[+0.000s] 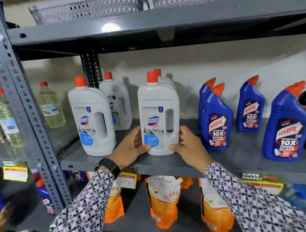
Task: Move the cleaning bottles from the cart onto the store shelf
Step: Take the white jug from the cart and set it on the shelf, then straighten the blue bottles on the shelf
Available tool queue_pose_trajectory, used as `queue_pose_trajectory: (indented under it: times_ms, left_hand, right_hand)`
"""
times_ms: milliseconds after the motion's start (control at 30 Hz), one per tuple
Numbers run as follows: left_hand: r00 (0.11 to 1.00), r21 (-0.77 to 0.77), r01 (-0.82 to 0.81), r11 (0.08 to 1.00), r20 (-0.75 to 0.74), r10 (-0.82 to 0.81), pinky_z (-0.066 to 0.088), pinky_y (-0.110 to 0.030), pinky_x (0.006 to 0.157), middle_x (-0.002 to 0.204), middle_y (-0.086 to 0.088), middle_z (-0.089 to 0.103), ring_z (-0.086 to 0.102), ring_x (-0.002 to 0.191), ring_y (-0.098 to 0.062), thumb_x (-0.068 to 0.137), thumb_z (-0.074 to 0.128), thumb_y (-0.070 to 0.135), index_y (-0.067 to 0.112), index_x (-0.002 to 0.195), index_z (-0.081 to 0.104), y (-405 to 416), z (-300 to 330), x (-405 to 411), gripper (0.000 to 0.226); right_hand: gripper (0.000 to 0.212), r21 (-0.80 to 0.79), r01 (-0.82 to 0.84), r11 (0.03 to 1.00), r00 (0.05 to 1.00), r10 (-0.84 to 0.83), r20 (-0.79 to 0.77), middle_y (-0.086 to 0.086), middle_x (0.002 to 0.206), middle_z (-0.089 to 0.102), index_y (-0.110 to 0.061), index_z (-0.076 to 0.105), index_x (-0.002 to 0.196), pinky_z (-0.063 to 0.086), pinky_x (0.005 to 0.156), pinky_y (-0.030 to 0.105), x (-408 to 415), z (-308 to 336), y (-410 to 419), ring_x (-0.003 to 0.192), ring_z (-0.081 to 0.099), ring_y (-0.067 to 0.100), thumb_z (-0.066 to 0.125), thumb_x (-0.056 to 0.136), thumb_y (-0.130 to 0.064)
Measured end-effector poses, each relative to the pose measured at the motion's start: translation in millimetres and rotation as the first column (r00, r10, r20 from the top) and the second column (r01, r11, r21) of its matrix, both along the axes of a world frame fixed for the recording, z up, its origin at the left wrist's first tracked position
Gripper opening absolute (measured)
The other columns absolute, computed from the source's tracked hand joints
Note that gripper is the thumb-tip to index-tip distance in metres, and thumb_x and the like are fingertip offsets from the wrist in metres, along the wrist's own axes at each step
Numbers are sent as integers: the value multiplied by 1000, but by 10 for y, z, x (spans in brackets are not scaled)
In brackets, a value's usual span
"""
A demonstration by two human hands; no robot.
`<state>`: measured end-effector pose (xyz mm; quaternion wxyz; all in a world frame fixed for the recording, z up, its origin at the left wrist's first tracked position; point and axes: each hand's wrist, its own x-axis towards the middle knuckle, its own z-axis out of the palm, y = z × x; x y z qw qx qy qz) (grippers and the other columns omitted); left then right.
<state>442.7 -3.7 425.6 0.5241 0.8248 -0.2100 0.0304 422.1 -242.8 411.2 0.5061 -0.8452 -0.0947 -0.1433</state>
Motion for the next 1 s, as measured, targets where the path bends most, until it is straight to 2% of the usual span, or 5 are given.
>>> queue_pose_trajectory:
  times_ms: [500,667,800,900,1000]
  left_hand:
    - [1000,32,-10,999,-2,10,48,-44,114,138,15,66,64,127,-9,89,74,13,42,151,38,71,17,-120,78]
    - [807,-396,-456,797,194,558,59,-35,95,109,17,74,71,99,-5,92,67,6,39,129,62,-186,-42,-559,49]
    - [931,-257,-213,943,238,275,63,-40,88,99,12,80,75,87,-8,91,66,26,36,116,73,-901,-93,-754,28]
    - [987,-17,-81,997,138,83,51,-19,105,143,6,64,66,115,3,97,61,32,31,153,43,-1525,-74,-604,59]
    - [999,-55,-26,998,22,27,40,-40,120,162,-2,42,49,144,-17,99,62,28,23,163,15,-1926,51,-396,79]
  right_hand:
    - [64,-27,-19,999,1000,19,0,-17,120,69,-32,47,145,61,94,29,-220,17,44,106,69,1,79,91,-17]
    - [51,59,227,972,944,-234,234,-15,114,72,-33,58,137,53,79,6,-537,-63,-369,101,71,-2,76,92,-18]
    - [55,221,490,843,775,-537,332,5,126,65,-19,54,139,60,87,28,-582,-64,-854,111,68,15,77,90,-8]
    - [87,161,451,878,875,-470,113,11,156,48,-17,32,161,48,114,49,-436,11,-1134,140,52,26,80,89,-9]
    - [89,156,252,955,967,-252,-19,5,156,54,-25,31,161,46,117,53,-331,120,-1286,141,54,22,80,88,-9]
